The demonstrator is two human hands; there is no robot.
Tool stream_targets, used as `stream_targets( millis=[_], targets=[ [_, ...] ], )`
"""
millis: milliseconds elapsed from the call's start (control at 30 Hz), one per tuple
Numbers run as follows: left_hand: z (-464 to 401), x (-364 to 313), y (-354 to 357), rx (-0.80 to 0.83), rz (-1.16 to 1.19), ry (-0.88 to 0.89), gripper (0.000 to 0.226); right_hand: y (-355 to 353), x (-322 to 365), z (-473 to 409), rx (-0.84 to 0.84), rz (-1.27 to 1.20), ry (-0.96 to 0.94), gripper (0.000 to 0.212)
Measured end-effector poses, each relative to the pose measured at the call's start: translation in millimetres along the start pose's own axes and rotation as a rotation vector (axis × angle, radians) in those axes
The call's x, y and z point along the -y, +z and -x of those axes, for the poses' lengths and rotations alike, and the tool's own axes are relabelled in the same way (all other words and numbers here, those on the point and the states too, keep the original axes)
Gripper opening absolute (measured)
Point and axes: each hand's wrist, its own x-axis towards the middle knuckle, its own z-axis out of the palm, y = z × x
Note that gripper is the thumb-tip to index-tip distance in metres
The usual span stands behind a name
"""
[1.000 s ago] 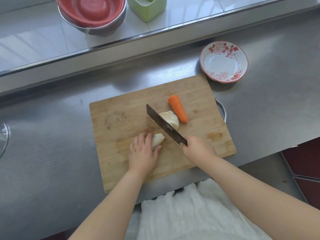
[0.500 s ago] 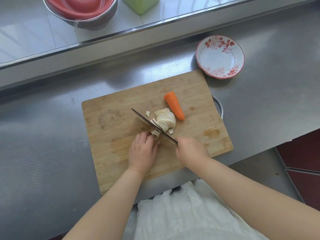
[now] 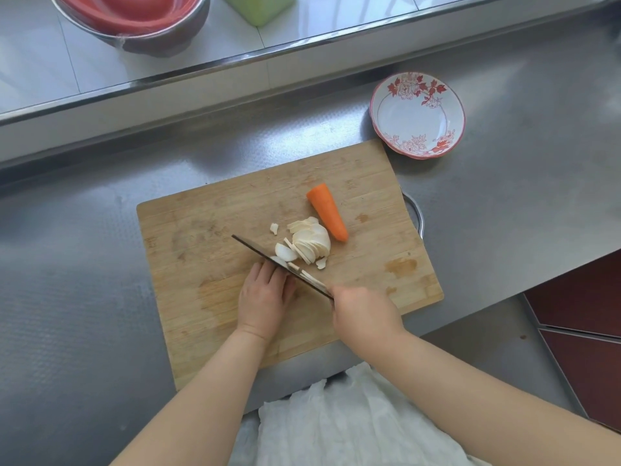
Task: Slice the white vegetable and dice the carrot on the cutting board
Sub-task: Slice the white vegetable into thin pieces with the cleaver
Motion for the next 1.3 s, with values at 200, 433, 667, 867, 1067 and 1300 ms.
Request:
stream_targets(
  millis=[200,433,667,867,1067,1300],
  targets=[
    [-2.2,0.4,1.0,0.011,0.021,-0.009,0.027,-2.3,-0.4,-4.1,0.021,-0.029,0.006,0.026],
    [-1.2,-3.0,2.6,-0.045,0.017,-0.009,0.023,-4.4,-3.4,-4.8,0.018,-0.028,0.010,0.023],
    [1.1,-4.7,4.9,-0.047,0.004,-0.060,0.024,-9.3,-5.1,-13.0,0.053,0.012,-0.010,0.024],
    [-0.8,-5.1,4.9,-0.063,0.011,-0.049,0.024,-14.3,6.6,-29.6,0.118,-0.028,0.024,0.026],
    [3.4,-6.2,2.4,-0.047,0.000,-0.034,0.019,-15.2,1.5,-45.3,0.070,-0.217,0.001,0.021],
    [3.7,-5.2,0.3,-0.056,-0.014,-0.007,0.021,-2.8,-4.9,-11.9,0.029,-0.043,-0.030,0.022]
  ],
)
